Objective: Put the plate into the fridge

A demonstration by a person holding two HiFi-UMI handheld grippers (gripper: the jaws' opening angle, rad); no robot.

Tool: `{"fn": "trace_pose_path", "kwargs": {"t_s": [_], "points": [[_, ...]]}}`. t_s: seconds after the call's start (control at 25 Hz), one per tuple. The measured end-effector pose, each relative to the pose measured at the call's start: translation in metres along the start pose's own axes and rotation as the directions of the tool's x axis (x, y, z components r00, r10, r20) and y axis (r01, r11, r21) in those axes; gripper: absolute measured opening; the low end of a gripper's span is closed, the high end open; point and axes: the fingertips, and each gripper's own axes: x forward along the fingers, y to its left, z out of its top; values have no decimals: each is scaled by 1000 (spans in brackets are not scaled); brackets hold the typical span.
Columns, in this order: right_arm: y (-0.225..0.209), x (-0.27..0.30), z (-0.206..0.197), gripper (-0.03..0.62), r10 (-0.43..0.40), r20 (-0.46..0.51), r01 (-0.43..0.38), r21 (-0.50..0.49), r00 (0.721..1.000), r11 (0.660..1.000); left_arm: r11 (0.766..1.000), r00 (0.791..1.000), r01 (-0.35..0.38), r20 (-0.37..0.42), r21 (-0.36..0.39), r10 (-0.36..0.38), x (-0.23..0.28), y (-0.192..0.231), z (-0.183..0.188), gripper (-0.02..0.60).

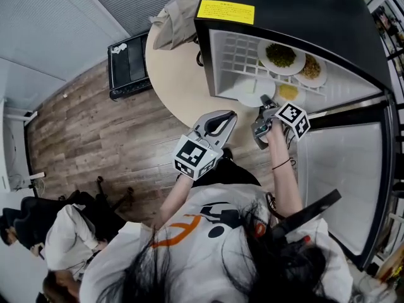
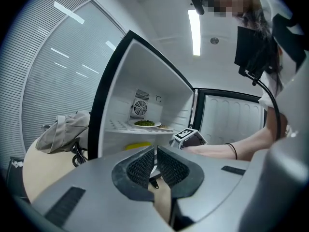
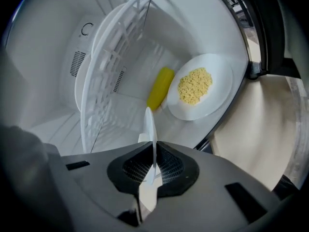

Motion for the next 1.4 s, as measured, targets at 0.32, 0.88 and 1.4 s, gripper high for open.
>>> {"fn": "trace_pose_path", "kwargs": {"t_s": [0.32,0.88,1.4], "points": [[-8,25,1,26,-27,-30,27,-6,999,1000,999,999,-39,-11,-12,39,-2,8,-5,12],[19,62,6,26,-23,-26,17,-215,999,976,997,997,-77,-20,-6,77,-7,11,-9,13],[23,73,-2,163,-107,-27,69,-605,994,793,994,994,-111,-6,5,111,-21,16,-5,12]]}}
